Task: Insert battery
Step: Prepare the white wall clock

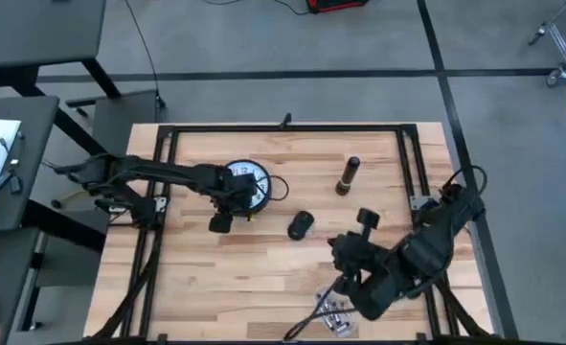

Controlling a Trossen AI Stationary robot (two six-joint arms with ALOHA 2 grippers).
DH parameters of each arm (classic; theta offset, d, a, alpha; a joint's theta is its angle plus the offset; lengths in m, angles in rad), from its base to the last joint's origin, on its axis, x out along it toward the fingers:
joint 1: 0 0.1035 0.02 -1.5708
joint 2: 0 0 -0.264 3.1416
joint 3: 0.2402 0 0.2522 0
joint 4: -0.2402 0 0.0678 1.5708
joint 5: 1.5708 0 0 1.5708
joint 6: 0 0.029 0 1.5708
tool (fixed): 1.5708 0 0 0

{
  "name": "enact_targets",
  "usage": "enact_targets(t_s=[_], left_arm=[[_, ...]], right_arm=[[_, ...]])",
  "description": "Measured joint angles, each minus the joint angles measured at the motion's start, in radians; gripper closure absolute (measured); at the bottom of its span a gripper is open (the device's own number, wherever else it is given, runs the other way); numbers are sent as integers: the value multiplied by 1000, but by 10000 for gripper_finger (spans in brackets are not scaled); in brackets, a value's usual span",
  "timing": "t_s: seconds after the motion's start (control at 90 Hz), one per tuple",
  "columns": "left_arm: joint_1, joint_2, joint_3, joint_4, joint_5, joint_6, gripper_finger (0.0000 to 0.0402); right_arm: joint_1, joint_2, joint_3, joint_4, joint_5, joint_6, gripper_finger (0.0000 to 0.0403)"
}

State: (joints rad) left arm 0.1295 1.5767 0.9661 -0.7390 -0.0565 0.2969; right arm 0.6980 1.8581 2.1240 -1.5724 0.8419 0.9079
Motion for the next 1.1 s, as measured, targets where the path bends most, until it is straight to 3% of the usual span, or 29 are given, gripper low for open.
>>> enact_targets(t_s=[0.133, 0.289, 0.4, 0.578, 0.744, 0.822, 0.9, 1.1], left_arm=[[2, 65, 4, 27, -19, 1, 253], [-2, 73, 33, -57, 83, -42, 378], [-6, 13, 108, -167, 176, -129, 384], [-6, -107, 340, -277, 398, -238, 386], [4, -203, 571, -279, 574, -381, 386], [5, -231, 654, -299, 655, -432, 386], [3, -249, 718, -303, 737, -455, 386], [-22, -265, 761, -326, 845, -491, 386]], right_arm=[[23, 0, -117, 11, 43, 184, 403], [35, 0, -183, 8, 51, 341, 403], [23, 0, -184, 19, 58, 348, 403], [-26, 0, -184, 80, 79, 241, 398], [-79, -74, -184, 99, 81, 193, 345], [-109, -139, -184, 151, 92, 98, 305], [-141, -205, -184, 271, 79, -95, 259], [-298, -287, -180, 722, -206, -736, 136]])
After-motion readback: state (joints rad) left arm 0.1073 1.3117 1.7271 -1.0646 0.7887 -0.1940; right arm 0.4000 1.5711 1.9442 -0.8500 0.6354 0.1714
